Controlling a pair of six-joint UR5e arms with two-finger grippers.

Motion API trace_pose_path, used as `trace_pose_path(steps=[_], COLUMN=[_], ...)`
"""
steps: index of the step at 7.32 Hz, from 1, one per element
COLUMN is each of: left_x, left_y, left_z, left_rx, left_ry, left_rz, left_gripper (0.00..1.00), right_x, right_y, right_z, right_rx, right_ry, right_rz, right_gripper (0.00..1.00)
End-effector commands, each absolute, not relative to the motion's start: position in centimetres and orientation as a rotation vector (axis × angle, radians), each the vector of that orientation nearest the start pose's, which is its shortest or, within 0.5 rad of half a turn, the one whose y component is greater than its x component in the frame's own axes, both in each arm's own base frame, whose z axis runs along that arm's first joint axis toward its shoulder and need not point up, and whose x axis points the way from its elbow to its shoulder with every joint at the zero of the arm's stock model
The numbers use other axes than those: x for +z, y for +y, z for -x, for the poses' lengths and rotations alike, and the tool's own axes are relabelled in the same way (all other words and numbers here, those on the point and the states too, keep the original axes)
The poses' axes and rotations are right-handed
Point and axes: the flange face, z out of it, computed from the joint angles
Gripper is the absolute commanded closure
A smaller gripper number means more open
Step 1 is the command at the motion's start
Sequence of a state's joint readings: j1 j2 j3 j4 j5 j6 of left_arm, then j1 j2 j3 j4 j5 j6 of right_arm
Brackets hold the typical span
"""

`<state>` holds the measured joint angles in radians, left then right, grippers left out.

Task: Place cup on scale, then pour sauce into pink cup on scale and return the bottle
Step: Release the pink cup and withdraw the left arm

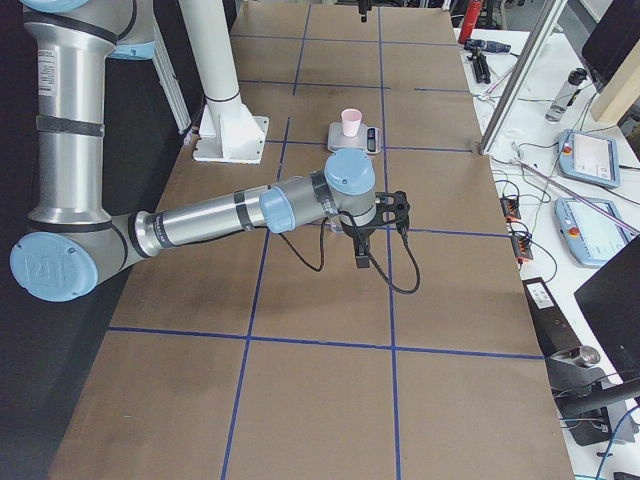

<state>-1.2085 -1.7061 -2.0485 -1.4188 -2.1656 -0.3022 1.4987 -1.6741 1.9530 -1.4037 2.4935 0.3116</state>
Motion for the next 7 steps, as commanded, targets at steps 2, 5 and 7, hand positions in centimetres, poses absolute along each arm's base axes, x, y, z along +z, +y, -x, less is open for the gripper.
trace_pose_path(steps=[2, 5, 7], left_x=[55.2, 61.0, 61.2], left_y=[-51.1, -46.1, -45.2], left_z=[5.5, 8.6, 8.8], left_rx=[0.317, 0.258, 0.271], left_ry=[0.586, 0.668, 0.675], left_rz=[-0.183, -0.117, -0.123], left_gripper=[0.00, 0.00, 0.00], right_x=[44.7, 39.4, 35.8], right_y=[-42.6, -40.3, -38.0], right_z=[-0.8, 6.9, 16.5], right_rx=[0.106, 0.133, 0.185], right_ry=[-1.125, -1.157, -1.116], right_rz=[-0.404, -0.447, -0.514], right_gripper=[0.00, 0.00, 0.00])
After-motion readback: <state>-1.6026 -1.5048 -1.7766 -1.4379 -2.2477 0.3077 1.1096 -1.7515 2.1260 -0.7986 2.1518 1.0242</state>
